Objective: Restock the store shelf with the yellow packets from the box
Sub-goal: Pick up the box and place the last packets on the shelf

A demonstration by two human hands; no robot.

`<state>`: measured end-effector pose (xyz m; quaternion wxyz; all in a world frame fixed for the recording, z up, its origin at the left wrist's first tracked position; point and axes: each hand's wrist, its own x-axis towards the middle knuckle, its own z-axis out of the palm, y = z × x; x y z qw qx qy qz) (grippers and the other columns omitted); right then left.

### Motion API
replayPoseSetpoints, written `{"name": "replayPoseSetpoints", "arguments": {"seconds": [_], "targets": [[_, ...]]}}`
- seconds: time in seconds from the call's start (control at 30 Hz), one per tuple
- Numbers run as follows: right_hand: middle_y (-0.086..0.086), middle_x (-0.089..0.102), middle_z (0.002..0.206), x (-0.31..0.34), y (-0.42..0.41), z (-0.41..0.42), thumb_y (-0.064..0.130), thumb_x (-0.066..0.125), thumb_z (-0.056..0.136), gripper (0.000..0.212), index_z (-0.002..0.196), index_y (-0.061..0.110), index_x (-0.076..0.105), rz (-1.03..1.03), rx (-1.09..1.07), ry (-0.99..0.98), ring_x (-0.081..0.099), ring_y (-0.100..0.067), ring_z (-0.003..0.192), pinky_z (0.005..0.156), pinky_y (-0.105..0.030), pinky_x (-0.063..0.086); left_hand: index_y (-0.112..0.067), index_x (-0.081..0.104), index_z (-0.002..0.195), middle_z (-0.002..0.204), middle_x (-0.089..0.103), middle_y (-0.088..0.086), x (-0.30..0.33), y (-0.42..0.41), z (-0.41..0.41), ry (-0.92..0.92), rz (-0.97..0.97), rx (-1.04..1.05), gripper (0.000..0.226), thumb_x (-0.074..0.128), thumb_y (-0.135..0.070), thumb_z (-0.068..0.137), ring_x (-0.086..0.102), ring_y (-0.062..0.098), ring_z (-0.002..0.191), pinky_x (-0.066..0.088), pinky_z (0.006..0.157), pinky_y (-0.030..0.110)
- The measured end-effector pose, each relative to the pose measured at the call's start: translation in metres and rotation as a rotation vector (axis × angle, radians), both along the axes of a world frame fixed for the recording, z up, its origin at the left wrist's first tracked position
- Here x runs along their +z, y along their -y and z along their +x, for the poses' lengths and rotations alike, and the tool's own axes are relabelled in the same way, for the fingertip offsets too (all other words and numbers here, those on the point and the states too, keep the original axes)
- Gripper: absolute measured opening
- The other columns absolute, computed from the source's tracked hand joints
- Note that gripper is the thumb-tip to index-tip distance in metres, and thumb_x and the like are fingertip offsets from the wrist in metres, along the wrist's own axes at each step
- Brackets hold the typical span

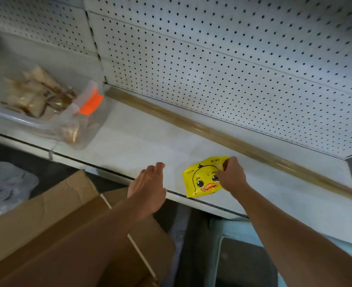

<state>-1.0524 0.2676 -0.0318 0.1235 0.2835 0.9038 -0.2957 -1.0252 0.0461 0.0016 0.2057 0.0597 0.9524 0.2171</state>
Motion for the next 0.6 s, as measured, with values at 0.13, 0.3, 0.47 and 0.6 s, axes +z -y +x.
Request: {"name": "replayPoseSetpoints", "arguments": {"seconds": [0.13,0.3,0.47,0.6], "targets": [[-0.007,0.048,0.096,0.076,0.021,0.025,0.001,0.057,0.081,0.037,0.114,0.004,0.039,-0.078,0.068,-0.051,0.048,-0.026,0.087,0.073,-0.035,0.041,-0.024,0.025,0.138,0.128,0.045,0.001,0.063,0.018,0.024,0.016,-0.033,-0.001,0.057,0.055,-0.024,0.09,0.045,0.021,0.121,0.043,0.093,0.036],[-0.009,0.055,0.095,0.182,0.036,0.056,0.006,0.057,0.082,0.026,0.107,0.005,0.047,-0.101,0.102,-0.086,0.052,-0.027,0.087,0.07,-0.031,0.04,-0.023,0.023,0.141,0.131,0.043,0.001,0.164,0.033,0.048,0.002,-0.055,-0.036,0.061,0.055,-0.016,0.089,0.042,0.022,0.123,0.043,0.095,0.038],[-0.009,0.056,0.091,0.3,0.047,0.092,0.007,0.055,0.084,0.018,0.1,0.007,0.046,-0.114,0.104,-0.135,0.053,-0.028,0.087,0.072,-0.036,0.042,-0.023,0.024,0.141,0.132,0.045,0.001,0.281,0.045,0.065,-0.072,-0.061,-0.087,0.061,0.056,-0.022,0.09,0.044,0.021,0.123,0.042,0.095,0.036],[0.001,0.048,0.068,0.397,0.052,0.122,0.006,0.051,0.085,0.019,0.076,0.017,0.037,-0.105,0.098,-0.201,0.045,-0.016,0.063,0.052,-0.028,0.032,-0.023,0.026,0.139,0.134,0.046,0.0,0.376,0.048,0.081,-0.161,-0.087,-0.129,0.058,0.057,-0.024,0.089,0.044,0.021,0.124,0.041,0.097,0.037]]}}
